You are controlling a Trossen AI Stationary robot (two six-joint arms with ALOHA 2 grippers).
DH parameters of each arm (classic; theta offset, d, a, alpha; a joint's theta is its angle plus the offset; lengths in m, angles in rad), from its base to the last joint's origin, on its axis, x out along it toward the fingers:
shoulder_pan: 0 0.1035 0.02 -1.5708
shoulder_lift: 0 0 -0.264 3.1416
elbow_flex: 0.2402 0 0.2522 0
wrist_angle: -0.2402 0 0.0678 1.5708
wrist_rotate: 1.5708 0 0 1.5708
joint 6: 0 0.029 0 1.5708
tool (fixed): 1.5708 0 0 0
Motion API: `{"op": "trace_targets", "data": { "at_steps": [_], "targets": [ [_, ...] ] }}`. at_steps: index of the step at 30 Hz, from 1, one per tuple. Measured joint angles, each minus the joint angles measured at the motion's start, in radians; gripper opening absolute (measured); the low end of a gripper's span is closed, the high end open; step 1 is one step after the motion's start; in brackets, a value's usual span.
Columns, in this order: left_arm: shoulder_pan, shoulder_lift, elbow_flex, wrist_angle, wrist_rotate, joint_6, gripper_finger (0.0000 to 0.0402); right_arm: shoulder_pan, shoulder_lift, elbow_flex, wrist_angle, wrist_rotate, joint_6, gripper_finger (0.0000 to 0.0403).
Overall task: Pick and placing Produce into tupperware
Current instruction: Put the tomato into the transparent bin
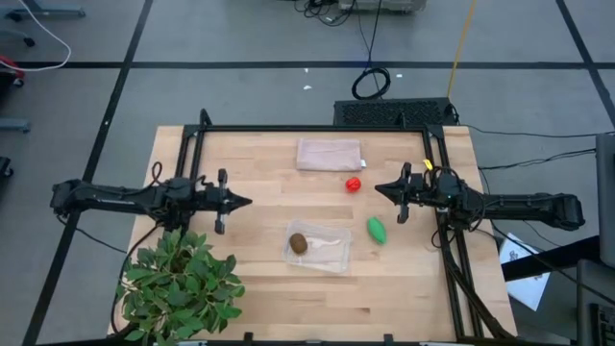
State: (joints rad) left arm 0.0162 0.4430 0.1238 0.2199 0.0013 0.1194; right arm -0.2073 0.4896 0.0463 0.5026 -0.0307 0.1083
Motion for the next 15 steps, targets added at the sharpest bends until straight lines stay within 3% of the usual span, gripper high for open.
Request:
{"op": "trace_targets", "data": {
  "at_steps": [9,15],
  "targets": [
    [0.004,0.002,-0.026,0.016,-0.051,-0.036,0.0004,-0.014,0.0,0.003,0.04,0.006,0.003,0.0008],
    [0.004,0.002,-0.026,0.009,-0.051,-0.023,0.0003,-0.042,0.003,0.05,-0.03,0.008,0.025,0.0084]
  ]
}}
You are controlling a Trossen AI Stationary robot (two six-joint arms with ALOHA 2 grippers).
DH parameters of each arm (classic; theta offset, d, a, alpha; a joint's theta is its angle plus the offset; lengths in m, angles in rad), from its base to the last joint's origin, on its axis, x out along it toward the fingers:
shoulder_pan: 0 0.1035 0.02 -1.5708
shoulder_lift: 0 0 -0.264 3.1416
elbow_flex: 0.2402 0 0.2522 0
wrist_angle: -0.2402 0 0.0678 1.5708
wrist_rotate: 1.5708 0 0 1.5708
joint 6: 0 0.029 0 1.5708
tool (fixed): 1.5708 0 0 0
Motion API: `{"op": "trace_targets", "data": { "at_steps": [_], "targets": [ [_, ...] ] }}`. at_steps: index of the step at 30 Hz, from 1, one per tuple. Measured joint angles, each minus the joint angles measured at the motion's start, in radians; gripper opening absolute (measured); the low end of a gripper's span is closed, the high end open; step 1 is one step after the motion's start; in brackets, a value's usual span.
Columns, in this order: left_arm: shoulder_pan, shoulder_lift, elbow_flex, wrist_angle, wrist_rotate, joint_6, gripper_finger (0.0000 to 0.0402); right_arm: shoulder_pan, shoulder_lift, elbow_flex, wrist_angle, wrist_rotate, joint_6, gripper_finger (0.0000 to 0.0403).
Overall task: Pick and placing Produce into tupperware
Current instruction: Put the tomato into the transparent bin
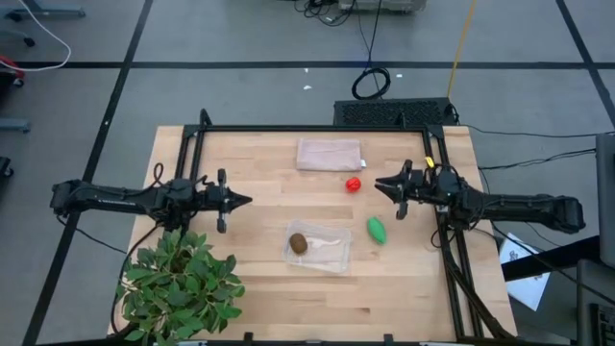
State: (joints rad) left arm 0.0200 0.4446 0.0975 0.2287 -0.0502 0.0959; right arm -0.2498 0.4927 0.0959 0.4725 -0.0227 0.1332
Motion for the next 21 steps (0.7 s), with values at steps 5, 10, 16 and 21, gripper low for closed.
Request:
{"op": "trace_targets", "data": {
  "at_steps": [5,10,16,21],
  "targets": [
    [0.0,0.0,0.0,-0.001,0.0,0.004,0.0019,-0.041,0.015,0.043,-0.063,-0.001,0.059,0.016],
    [0.0,0.0,0.0,-0.001,-0.001,0.026,0.0028,-0.091,0.057,0.163,-0.306,-0.003,0.06,0.0191],
    [0.0,0.0,0.0,-0.001,-0.001,0.031,0.0028,-0.111,0.141,0.323,-0.504,-0.007,0.037,0.0203],
    [0.0,0.0,0.0,-0.018,-0.001,0.031,0.0028,-0.111,0.236,0.464,-0.695,-0.008,-0.014,0.0232]
  ]
}}
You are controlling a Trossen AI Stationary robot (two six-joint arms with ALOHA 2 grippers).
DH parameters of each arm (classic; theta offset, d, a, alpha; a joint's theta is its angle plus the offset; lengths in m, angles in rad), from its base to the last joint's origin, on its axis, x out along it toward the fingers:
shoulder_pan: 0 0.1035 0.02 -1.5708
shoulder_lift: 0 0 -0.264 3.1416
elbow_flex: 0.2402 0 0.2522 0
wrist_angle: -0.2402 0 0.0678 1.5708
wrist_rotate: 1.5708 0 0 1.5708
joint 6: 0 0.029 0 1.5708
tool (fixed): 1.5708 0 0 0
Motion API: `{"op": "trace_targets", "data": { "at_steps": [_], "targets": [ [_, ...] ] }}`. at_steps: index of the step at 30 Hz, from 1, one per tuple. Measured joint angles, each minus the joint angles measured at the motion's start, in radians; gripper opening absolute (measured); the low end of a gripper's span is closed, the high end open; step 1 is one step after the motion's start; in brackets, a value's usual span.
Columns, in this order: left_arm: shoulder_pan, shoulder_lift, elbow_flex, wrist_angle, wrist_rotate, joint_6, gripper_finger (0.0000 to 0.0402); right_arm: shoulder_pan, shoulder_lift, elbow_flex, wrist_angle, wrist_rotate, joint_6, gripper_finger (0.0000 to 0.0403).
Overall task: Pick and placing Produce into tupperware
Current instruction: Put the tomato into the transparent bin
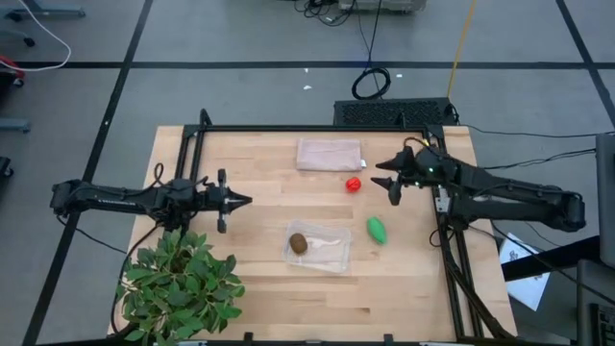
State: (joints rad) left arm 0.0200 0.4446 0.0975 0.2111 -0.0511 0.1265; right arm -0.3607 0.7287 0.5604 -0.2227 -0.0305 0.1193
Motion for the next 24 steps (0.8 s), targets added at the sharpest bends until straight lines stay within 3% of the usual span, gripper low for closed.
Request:
{"op": "trace_targets", "data": {
  "at_steps": [10,20,24],
  "targets": [
    [0.0,0.0,0.0,-0.006,0.0,0.0,0.0028,-0.042,0.246,0.177,-0.102,-0.001,-0.181,0.0274],
    [0.0,0.0,0.0,-0.01,0.0,0.0,0.0028,-0.168,0.509,0.377,-0.293,-0.181,-0.42,0.028],
    [0.0,0.0,0.0,-0.031,0.0,0.001,0.0028,-0.2,0.616,0.466,-0.386,-0.184,-0.542,0.0301]
  ]
}}
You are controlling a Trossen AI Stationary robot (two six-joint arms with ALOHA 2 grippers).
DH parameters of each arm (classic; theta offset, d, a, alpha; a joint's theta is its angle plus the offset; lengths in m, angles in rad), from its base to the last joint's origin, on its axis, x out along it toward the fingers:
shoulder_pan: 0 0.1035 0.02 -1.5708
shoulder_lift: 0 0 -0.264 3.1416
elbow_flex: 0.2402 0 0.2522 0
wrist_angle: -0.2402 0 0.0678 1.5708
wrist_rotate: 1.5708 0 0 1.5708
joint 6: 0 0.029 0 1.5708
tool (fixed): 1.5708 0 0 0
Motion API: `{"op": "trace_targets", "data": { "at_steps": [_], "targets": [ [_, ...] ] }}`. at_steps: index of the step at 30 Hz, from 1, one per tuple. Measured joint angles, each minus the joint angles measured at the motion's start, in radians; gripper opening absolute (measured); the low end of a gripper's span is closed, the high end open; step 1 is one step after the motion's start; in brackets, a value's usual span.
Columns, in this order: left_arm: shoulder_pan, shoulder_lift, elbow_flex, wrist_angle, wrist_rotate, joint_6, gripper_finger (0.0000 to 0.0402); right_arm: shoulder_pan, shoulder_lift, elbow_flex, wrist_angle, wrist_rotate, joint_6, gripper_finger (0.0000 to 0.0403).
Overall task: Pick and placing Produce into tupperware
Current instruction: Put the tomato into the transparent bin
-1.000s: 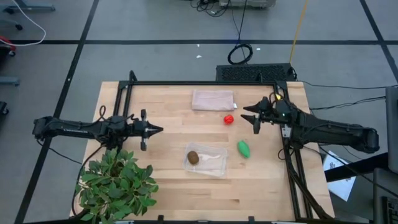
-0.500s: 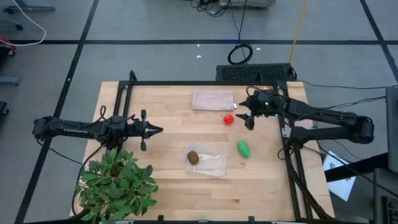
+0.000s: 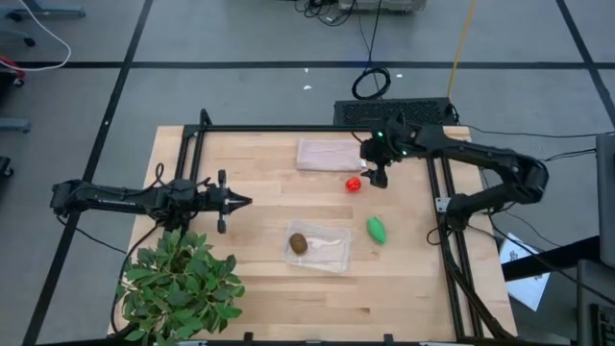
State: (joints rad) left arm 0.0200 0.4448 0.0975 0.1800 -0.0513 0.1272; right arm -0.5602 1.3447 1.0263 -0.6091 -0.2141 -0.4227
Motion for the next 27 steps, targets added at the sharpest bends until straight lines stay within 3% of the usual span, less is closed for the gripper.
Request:
{"op": "trace_targets", "data": {
  "at_steps": [13,27],
  "targets": [
    [0.0,0.0,0.0,-0.02,-0.002,0.009,0.0028,-0.022,0.292,0.194,-0.157,0.001,-0.229,0.0338],
    [0.0,0.0,0.0,-0.036,-0.002,-0.005,0.0028,0.049,0.351,0.194,-0.203,-0.053,-0.319,0.0338]
  ]
}}
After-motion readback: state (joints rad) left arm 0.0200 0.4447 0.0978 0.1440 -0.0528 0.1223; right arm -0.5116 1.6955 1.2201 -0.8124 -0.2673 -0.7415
